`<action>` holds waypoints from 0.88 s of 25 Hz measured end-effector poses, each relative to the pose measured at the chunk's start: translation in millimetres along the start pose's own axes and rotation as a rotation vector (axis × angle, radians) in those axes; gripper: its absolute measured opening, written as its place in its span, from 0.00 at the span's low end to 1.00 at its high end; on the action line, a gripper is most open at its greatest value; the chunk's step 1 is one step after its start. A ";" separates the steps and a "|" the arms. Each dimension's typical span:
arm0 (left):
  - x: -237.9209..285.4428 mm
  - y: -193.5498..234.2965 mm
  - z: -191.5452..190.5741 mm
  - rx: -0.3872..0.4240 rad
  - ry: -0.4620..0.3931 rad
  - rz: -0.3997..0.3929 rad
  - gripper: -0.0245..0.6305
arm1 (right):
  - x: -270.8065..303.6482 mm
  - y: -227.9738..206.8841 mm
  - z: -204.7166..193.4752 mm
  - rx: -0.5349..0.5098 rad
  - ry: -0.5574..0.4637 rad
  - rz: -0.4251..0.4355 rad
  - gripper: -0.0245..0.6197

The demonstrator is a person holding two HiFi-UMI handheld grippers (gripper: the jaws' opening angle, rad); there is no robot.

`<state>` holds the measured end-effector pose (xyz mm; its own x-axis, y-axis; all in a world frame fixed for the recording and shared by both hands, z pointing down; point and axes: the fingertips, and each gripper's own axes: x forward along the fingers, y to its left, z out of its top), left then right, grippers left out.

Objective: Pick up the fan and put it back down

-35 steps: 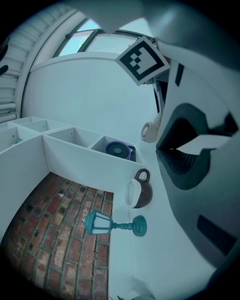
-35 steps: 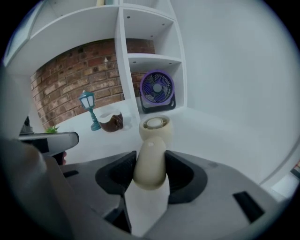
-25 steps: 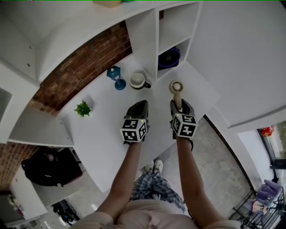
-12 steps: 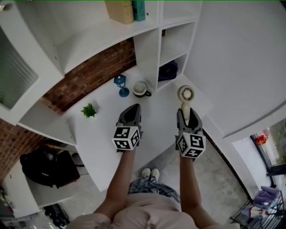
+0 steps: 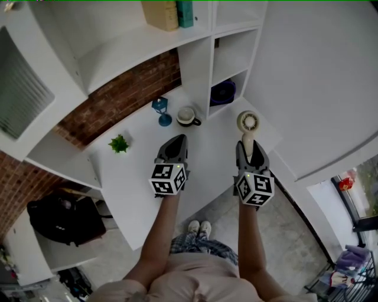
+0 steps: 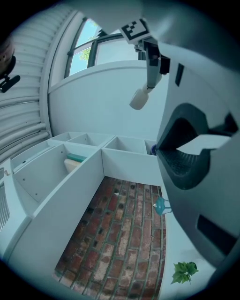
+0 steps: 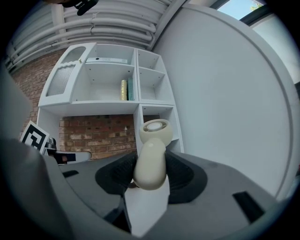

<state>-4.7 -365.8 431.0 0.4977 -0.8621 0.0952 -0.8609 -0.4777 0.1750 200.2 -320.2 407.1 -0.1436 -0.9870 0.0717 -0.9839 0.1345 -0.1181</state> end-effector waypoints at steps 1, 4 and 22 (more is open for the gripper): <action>4.9 0.1 -1.1 0.002 0.004 -0.002 0.08 | 4.8 -1.5 -2.0 -0.001 0.006 0.002 0.36; 21.9 -0.6 -7.9 0.005 0.022 -0.005 0.08 | 21.0 -8.2 -11.3 -0.001 0.033 0.006 0.36; 144.5 23.7 -134.8 -0.076 0.219 0.010 0.08 | 136.6 -58.5 -172.3 0.045 0.354 0.032 0.36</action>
<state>61.0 -478.9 581.0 0.5072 -0.8054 0.3066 -0.8597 -0.4481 0.2450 219.7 -447.8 594.5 -0.2102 -0.8898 0.4050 -0.9736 0.1531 -0.1690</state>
